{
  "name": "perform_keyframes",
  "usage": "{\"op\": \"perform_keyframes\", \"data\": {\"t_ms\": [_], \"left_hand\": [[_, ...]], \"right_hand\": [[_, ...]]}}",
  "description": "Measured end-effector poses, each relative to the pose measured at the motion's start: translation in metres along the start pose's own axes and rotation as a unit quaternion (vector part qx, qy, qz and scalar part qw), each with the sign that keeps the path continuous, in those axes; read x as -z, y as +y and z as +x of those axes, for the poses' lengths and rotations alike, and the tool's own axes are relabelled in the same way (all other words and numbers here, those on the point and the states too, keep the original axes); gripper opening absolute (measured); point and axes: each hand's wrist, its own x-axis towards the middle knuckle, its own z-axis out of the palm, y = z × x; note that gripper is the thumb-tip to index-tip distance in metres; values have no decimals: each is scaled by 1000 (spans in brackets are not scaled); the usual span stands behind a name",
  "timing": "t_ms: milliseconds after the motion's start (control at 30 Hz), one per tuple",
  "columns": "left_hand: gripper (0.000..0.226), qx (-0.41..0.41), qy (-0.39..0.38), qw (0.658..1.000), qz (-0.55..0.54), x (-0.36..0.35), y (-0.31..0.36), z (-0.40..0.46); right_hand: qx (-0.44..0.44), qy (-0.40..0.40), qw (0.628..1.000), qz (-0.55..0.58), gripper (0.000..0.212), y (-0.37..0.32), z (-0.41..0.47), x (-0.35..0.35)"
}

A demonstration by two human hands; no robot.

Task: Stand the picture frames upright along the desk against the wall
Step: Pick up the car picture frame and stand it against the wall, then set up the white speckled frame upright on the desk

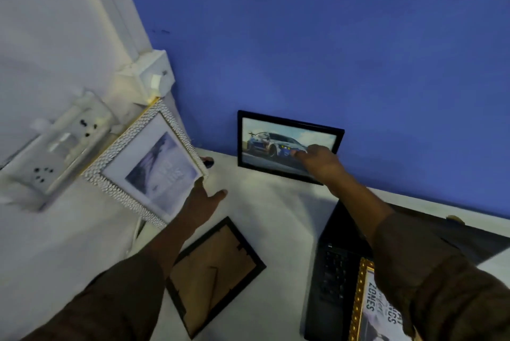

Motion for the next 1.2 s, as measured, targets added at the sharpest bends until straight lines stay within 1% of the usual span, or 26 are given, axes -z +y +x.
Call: {"op": "perform_keyframes", "data": {"t_ms": [67,100,133,167,200,267,300,367,467,500,567,667,800,867,933,1000,1033,1067,1133,1200], "left_hand": [[100,28,12,999,-40,9,-9,-26],[93,45,28,997,-53,14,-16,-40],[90,56,49,995,-63,22,-25,-52],[88,65,67,993,-74,27,-34,-61],[84,70,87,990,-92,33,-40,-70],[74,91,126,981,-115,48,-51,-87],[71,106,136,978,-121,54,-57,-93],[68,120,147,973,-130,70,-64,-101],[70,134,154,969,-140,87,-77,-100],[72,141,157,967,-140,92,-83,-96],[73,147,164,966,-135,102,-92,-86],[70,157,157,967,-126,112,-106,-61],[63,157,117,975,-100,116,-117,-28],[60,154,91,981,-72,117,-124,-11],[56,145,67,986,-55,116,-132,7],[50,136,50,989,-32,112,-131,6],[45,135,41,990,-20,112,-132,6],[39,150,20,988,-13,110,-145,29],[33,157,16,988,-3,109,-151,34],[33,154,23,988,2,108,-151,34]], "right_hand": [[21,-27,999,6,50,-8,-7,-12],[38,-43,998,11,39,-12,-11,-21],[54,-60,997,14,30,-17,-16,-31],[69,-78,994,15,28,-22,-21,-40],[78,-100,992,15,35,-26,-23,-48],[90,-121,988,13,62,-38,-29,-67],[101,-135,986,17,65,-44,-31,-76],[125,-158,979,13,63,-58,-30,-94],[135,-184,973,22,75,-79,-27,-116],[142,-191,971,25,73,-86,-25,-123],[157,-192,969,12,63,-98,-12,-142],[171,-189,967,0,50,-114,11,-168],[167,-172,971,-18,38,-133,50,-197],[159,-176,971,-17,38,-139,69,-212],[172,-186,967,13,45,-150,81,-223],[194,-229,952,61,46,-150,79,-229],[199,-243,947,64,46,-152,79,-231],[185,-240,950,69,48,-153,99,-248],[195,-219,953,80,53,-149,100,-256],[204,-198,954,93,46,-147,102,-257]]}}
